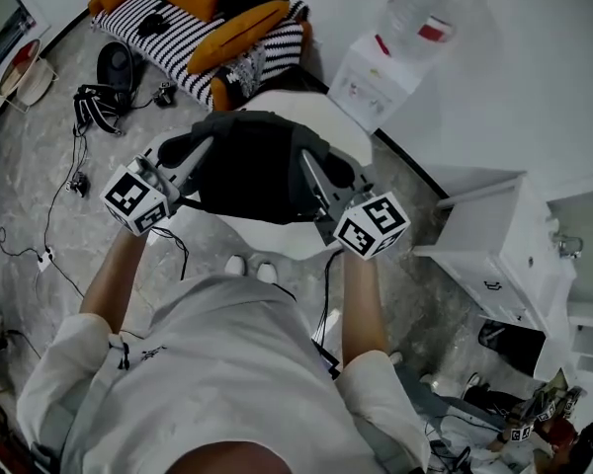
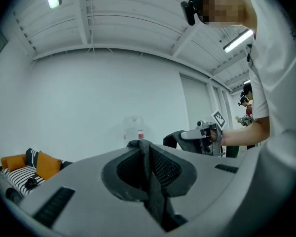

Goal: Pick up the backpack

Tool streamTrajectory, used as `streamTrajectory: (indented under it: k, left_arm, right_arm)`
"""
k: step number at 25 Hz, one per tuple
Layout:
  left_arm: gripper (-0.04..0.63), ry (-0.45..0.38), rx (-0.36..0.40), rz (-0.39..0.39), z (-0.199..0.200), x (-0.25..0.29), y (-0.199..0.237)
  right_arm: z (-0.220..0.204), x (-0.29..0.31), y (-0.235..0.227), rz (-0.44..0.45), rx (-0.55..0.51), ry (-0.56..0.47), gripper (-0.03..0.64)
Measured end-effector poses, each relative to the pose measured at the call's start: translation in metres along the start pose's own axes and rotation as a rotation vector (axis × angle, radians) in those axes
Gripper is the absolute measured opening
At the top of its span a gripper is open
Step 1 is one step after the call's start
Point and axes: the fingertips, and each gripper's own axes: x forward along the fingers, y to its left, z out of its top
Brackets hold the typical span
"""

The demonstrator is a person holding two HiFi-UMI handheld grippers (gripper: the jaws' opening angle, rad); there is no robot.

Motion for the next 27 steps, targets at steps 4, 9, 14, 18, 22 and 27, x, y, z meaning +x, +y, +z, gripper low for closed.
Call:
streamTrajectory:
  k: [4,9,14,18,22,27]
  left_arm:
    - [0.031,-0.032,0.039,-0.012,0.025,0.002,0.001]
    - [0.031,-0.063,0.068,-0.01,0.045,0.006,0.006]
    - [0.031,-0.082,0.055,-0.005,0.049,0.011,0.01]
    - [0.032,-0.067,0.024,-0.006,0.036,0.012,0.011]
    - [0.031,-0.051,0.0,-0.002,0.017,0.012,0.016]
    - [0.031,-0.04,0.011,-0.004,0.009,0.013,0.018]
  right_arm:
    - [0.026,0.001,0.002,0.002,-0.036,-0.033,0.041]
    - [0.048,0.003,0.003,0.013,-0.073,-0.055,0.041]
    - [0.053,0.005,0.0,0.009,-0.069,-0.069,0.041]
    - [0.04,0.006,-0.005,-0.004,-0.051,-0.046,0.04]
    - [0.026,0.01,-0.008,-0.013,-0.047,-0.02,0.041]
    - [0.017,0.014,-0.011,-0.021,-0.044,-0.02,0.041]
